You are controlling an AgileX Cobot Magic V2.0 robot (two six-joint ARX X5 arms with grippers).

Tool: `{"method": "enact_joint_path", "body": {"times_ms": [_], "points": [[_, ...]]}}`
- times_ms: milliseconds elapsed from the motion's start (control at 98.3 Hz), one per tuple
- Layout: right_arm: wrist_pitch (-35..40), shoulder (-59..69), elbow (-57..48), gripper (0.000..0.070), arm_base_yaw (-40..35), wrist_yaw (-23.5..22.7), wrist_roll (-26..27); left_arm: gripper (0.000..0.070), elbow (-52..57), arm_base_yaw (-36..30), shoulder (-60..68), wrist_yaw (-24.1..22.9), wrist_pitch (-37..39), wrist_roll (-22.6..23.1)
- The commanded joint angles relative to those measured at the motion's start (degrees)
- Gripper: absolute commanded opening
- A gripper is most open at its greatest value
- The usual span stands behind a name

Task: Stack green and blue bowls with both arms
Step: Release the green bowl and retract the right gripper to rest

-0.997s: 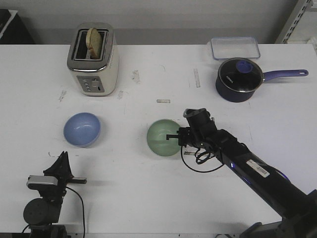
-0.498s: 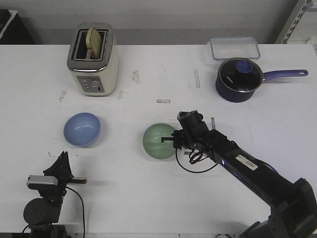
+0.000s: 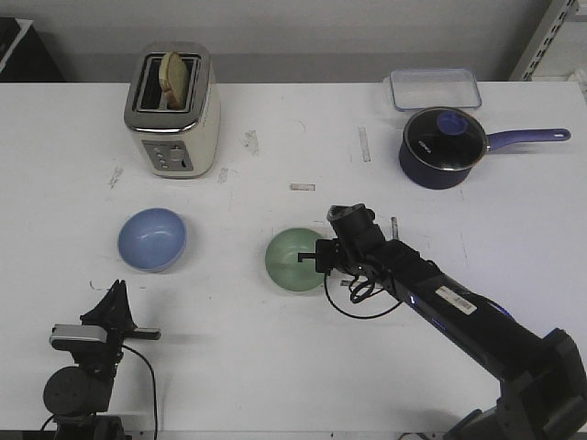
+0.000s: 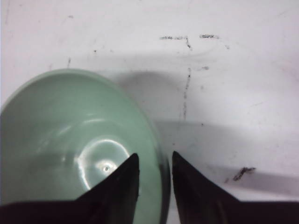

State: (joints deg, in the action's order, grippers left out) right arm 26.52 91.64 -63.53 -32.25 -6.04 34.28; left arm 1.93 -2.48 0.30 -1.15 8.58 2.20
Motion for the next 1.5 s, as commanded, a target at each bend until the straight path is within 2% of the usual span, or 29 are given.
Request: {"method": "enact_joint_path", "body": {"times_ms": [0, 41, 81, 254, 437, 570, 621, 661, 743, 814, 1017, 1139, 1485], "points": [[-0.55, -1.25, -1.07, 0.0294, -0.57, 0.11, -1.07, 0.0001, -1.14, 0.0, -0.11, 0.02, 0.9, -0.26], [-0.57, -2.38, -1.07, 0.0364, -0.5, 0.11, -1.64, 0.0001, -1.14, 0.0, -0.11, 0.02, 0.87, -0.26], [-0.68, -3.63, -1.07, 0.0393, -0.26, 0.11, -2.32, 0.0001, -1.14, 0.0, -0.11, 0.02, 0.9, -0.26], [-0.94, -9.35, -0.96, 0.0393, 1.51, 2.62, -8.22, 0.0001, -1.14, 0.0, -0.09, 0.04, 0.9, -0.26], [-6.38, -16.22, 2.82, 0.0392, 5.14, 4.66, -22.12, 0.0001, -1.14, 0.0, -0.11, 0.04, 0.87, -0.26], [-15.37, -22.1, 8.96, 0.0383, 9.35, 4.57, -32.0, 0.0001, -1.14, 0.0, -0.11, 0.02, 0.87, -0.26], [-19.12, -24.13, 11.47, 0.0343, 10.99, 4.57, -34.69, 0.0001, -1.14, 0.0, -0.11, 0.02, 0.9, -0.26], [-21.92, -25.77, 13.49, 0.028, 12.55, 4.57, -36.11, 0.0001, -1.14, 0.0, -0.09, 0.02, 0.9, -0.26], [-27.52, -29.05, 17.68, 0.0161, 16.2, 4.57, -36.74, 0.0001, -1.14, 0.0, -0.11, 0.02, 0.9, -0.26], [-30.77, -31.5, 20.76, 0.0128, 18.91, 4.57, -36.72, 0.0001, -1.14, 0.0, -0.11, 0.02, 0.9, -0.26], [-34.69, -40.09, 29.81, 0.0112, 26.08, 4.59, -35.52, 0.0001, -1.14, 0.0, -0.09, 0.04, 0.87, -0.26], [-34.58, -46.71, 35.15, 0.0012, 28.96, 4.59, -32.68, 0.0001, -1.14, 0.0, -0.11, 0.02, 0.9, -0.26], [-33.66, -68.57, 45.16, 0.0012, 32.37, 4.68, -31.56, 0.0001, -1.14, 0.0, -0.11, 0.04, 0.87, -0.26]]}}
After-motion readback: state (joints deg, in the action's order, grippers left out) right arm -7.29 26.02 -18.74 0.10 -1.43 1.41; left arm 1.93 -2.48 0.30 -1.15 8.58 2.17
